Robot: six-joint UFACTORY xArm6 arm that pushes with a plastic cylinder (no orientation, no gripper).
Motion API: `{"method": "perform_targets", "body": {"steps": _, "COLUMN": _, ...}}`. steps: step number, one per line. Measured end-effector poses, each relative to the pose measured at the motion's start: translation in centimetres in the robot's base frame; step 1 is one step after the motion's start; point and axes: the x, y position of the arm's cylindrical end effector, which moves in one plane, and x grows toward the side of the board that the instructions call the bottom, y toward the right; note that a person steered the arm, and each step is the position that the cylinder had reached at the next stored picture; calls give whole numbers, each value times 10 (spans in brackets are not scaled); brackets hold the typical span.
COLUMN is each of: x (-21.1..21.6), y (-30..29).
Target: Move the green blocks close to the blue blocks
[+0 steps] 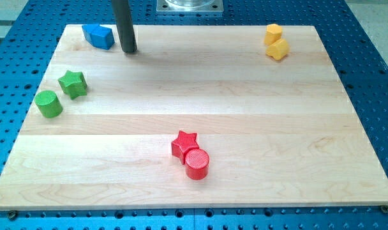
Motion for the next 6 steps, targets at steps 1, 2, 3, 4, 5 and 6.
{"method": "perform_targets", "body": {"steps": 1, "x": 10, "y": 9}}
{"method": "perform_targets", "body": {"steps": 2, "x": 18, "y": 17}}
{"method": "perform_targets", "body": {"steps": 3, "x": 19, "y": 20}}
{"method": "perform_targets", "body": {"steps": 4, "x": 19, "y": 20}}
{"method": "perform_targets", "body": {"steps": 5, "x": 19, "y": 8}}
{"method": "perform_targets", "body": {"steps": 6, "x": 19, "y": -2}}
